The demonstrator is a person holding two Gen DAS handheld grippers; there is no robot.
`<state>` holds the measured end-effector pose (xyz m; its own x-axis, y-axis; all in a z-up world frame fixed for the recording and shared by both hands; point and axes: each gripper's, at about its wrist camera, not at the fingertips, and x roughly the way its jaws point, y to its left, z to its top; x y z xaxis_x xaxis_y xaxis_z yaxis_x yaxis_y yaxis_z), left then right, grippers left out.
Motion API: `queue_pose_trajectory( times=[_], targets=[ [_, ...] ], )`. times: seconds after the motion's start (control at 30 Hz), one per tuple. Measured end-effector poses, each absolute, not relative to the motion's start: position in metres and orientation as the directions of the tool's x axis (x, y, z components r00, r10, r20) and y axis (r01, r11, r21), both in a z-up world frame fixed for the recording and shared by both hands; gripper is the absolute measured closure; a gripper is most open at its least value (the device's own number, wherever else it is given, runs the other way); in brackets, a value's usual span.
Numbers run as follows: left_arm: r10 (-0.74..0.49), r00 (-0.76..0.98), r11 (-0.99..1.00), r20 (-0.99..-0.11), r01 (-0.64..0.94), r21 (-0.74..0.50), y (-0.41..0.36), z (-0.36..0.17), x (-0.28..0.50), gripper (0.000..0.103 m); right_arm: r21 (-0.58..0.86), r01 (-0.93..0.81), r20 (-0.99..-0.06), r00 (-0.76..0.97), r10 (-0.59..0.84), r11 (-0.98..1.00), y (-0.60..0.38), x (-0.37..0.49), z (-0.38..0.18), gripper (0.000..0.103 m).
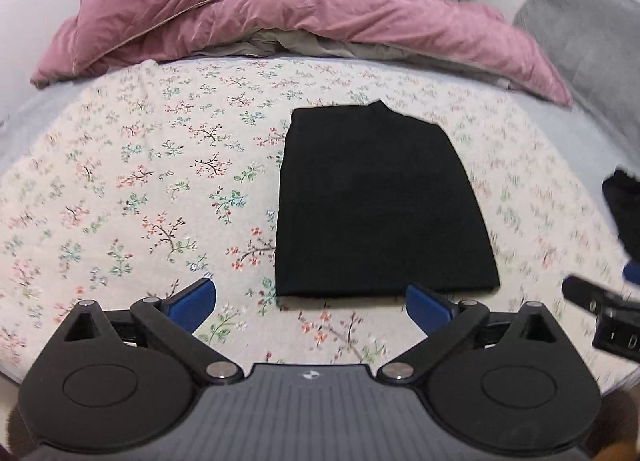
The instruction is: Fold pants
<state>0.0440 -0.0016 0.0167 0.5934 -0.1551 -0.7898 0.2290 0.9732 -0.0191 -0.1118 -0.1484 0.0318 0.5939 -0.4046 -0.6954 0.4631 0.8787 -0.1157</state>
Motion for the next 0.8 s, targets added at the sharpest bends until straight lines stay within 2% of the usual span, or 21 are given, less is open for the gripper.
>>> queue_pose_trajectory(
  times=[0.17,0.8],
  targets=[
    [-0.114,0.615,0.967,-0.78,0.247,0.054,-0.012,0.016,0.028,0.0,-0.12,0.457,-0.702,0.589,-0.401,0.881,-0.14,-0.113,0.032,0.005],
    [-0.14,0.594,0.96,-0.792,0.276,0.037,-0.025,0.014,0.02,0.0,-0.107,0.434,-0.725,0.582,-0.369,0.894,-0.133,-0.11,0.023,0.004]
  ],
)
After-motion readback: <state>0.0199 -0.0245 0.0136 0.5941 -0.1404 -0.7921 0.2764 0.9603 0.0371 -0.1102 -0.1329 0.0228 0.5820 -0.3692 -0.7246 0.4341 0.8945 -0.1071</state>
